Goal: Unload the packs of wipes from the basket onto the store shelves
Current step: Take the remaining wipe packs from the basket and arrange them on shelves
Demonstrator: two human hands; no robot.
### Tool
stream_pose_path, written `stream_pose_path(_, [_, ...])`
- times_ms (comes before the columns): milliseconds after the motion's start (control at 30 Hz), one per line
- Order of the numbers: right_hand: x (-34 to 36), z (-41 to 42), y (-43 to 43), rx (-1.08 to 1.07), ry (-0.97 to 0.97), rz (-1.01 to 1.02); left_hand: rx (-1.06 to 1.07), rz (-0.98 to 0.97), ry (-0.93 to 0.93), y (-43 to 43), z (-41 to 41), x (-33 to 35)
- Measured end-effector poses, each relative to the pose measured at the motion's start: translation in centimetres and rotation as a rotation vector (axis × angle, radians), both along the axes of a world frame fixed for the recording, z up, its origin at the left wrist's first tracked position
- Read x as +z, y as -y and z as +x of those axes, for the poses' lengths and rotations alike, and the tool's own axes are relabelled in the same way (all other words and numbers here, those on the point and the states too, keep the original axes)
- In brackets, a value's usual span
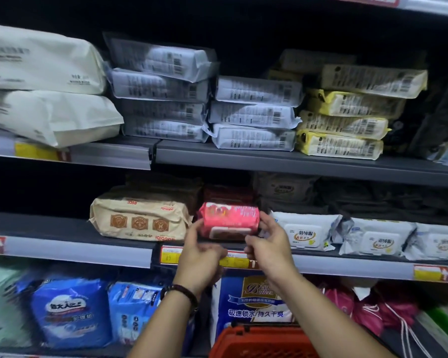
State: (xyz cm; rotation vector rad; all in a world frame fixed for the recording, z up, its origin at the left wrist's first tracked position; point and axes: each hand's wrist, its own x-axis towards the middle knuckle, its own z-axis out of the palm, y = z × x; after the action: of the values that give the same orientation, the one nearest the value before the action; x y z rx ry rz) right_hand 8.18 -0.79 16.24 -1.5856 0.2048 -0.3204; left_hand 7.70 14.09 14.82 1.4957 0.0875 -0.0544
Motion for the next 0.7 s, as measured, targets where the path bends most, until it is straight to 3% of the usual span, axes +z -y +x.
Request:
stream_pose_path(167, [-0.8, -0.4, 0.2, 0.043, 0.021, -0.064, -0.022, 0.105, 0.13, 0.2, 0.0, 0.2])
stream_pose_path(333, [-1.5, -0.9, 0.4, 0.108, -0.088, -0.018, -0.018, 0.128, 0.024, 0.3, -0.1, -0.3])
stream_pose_path(433, [-1.8, -0.8, 0.3, 0.112, -0.119, -0.008, 0.011, 0.197, 0.08, 0.4, -0.1, -0.4])
stream_pose_path(567, [-2.0, -0.8, 0.1, 0.139, -0.078, 0.076, 0.049, 0.056, 0.125, 0.9, -0.5, 0.2])
stream_pose_path(700, [-1.2, -2.5, 0.2, 0.117, 0.166, 0.015, 0.044, -0.105, 0.005, 0.3, -1.3, 0.9])
